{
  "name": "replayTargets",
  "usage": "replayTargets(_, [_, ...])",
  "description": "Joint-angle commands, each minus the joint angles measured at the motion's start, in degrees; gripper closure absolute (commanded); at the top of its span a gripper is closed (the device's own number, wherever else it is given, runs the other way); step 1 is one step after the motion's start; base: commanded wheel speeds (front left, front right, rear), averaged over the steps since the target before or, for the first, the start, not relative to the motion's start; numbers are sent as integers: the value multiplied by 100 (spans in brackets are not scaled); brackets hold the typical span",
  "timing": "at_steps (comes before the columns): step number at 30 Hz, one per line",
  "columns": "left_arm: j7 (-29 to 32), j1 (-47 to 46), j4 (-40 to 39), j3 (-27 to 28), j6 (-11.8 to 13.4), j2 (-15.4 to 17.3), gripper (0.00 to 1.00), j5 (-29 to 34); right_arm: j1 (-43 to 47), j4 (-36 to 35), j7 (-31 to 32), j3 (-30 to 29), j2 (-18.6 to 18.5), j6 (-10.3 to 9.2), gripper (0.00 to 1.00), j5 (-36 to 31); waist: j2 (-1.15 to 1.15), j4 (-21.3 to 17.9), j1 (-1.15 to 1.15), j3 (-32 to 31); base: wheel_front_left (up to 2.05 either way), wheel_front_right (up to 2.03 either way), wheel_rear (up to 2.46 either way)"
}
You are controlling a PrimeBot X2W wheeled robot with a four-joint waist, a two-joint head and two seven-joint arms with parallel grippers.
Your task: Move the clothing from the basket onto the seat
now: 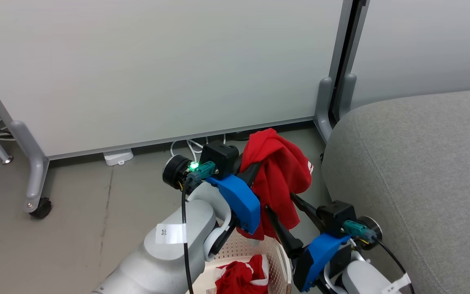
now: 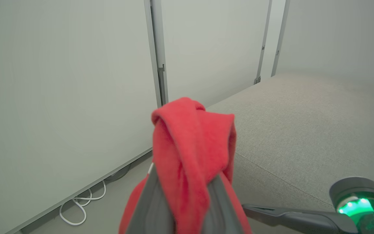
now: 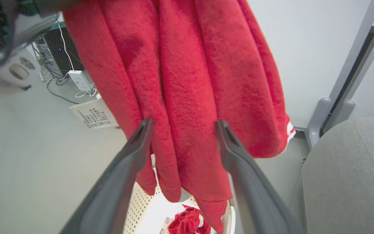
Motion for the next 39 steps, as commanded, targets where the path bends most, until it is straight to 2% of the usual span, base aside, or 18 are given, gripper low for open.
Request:
replayTargets(1, [-21, -98, -5, -14, 23, 3, 100, -28, -129, 61, -28, 41, -18, 1, 0, 74, 0, 9, 0, 4, 0, 0, 0])
replayTargets(15, [-77, -258, -10, -348, 43, 2, 100, -290, -1273, 1391, -290, 1061, -17, 1, 0, 768, 0, 140, 0, 74, 0, 0, 0])
replayTargets(27, [-101, -309, 83, -527, 27, 1, 100, -444, -1743, 2000, -611, 1691, -17, 1, 2, 1548, 0, 165, 0, 22, 0, 0, 0])
replayTargets(28, [-103, -305, 84, -538, 28, 1, 100, -445, -1754, 2027, -632, 1696, -17, 1, 42, 1607, 0, 162, 0, 15, 0, 0, 0])
replayTargets(29, [-103, -302, 85, -551, 29, 1, 100, -457, -1758, 2056, -651, 1712, -17, 1, 76, 1649, 0, 160, 0, 9, 0, 0, 0])
replayTargets(30, [-104, -299, 88, -562, 28, 1, 100, -474, -1763, 2086, -669, 1742, -15, 1, 100, 1684, 0, 158, 0, 1, 0, 0, 0])
replayTargets(39, [-109, -316, 100, -592, 72, 1, 100, -531, -1784, 2243, -741, 1867, -16, 1, 100, 1913, 0, 133, 0, -26, 0, 0, 0])
